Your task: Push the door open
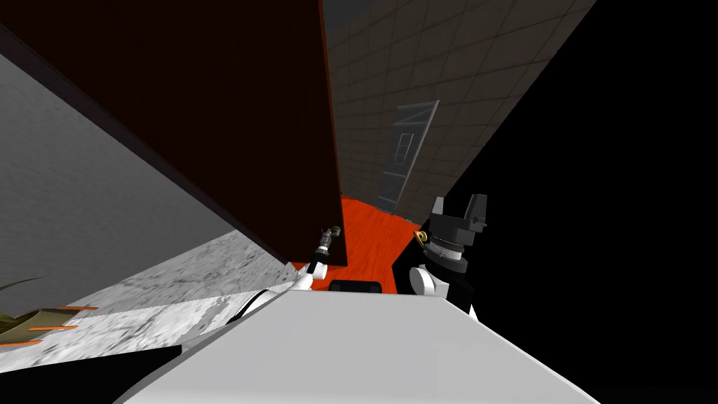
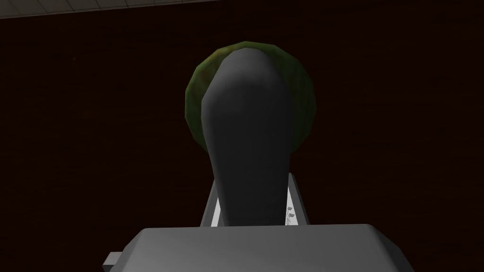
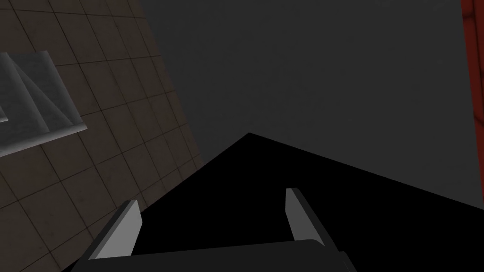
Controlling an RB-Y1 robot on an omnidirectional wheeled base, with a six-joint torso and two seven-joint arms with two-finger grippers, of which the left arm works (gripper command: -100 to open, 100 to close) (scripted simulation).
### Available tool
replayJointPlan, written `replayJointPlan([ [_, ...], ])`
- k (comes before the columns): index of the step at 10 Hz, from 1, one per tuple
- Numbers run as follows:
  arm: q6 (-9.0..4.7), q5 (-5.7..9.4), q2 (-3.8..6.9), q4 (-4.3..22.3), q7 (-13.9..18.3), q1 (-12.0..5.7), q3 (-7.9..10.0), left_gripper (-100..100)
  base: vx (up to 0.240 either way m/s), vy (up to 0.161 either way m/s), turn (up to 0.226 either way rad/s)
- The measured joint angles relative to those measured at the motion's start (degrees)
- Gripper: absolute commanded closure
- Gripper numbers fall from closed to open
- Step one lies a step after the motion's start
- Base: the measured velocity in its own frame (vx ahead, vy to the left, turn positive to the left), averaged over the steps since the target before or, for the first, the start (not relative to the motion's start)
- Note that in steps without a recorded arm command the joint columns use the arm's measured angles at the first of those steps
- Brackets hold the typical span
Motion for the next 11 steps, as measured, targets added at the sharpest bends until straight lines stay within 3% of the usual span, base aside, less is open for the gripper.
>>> replayJointPlan([
  [1,0.79,0.10,-0.09,-1.67,-0.50,0.99,0.18,100,0.129,-0.017,0.046],
  [2,0.43,0.24,-0.25,-0.25,-0.82,0.36,0.40,100,0.193,-0.024,0.051],
  [3,1.00,0.34,-0.20,-1.42,-1.15,1.25,0.52,100,0.219,-0.030,0.085],
  [4,0.74,0.55,-0.49,-0.68,-1.76,0.91,0.91,100,0.232,-0.018,0.078],
  [5,2.04,0.74,-0.58,-3.84,-2.70,2.54,1.28,100,0.177,-0.002,0.056],
  [8,0.28,1.12,-0.52,-1.24,-3.02,-0.02,1.93,100,0.086,0.004,0.026],
  [9,0.95,1.40,-0.65,-2.42,-3.66,1.14,2.41,100,0.186,-0.045,0.110],
  [10,0.72,1.56,-0.95,-1.32,-4.30,0.86,2.70,100,0.168,-0.061,0.106],
  [11,1.06,1.82,-1.21,-2.12,-5.10,1.34,3.19,100,0.132,-0.027,0.057],
])
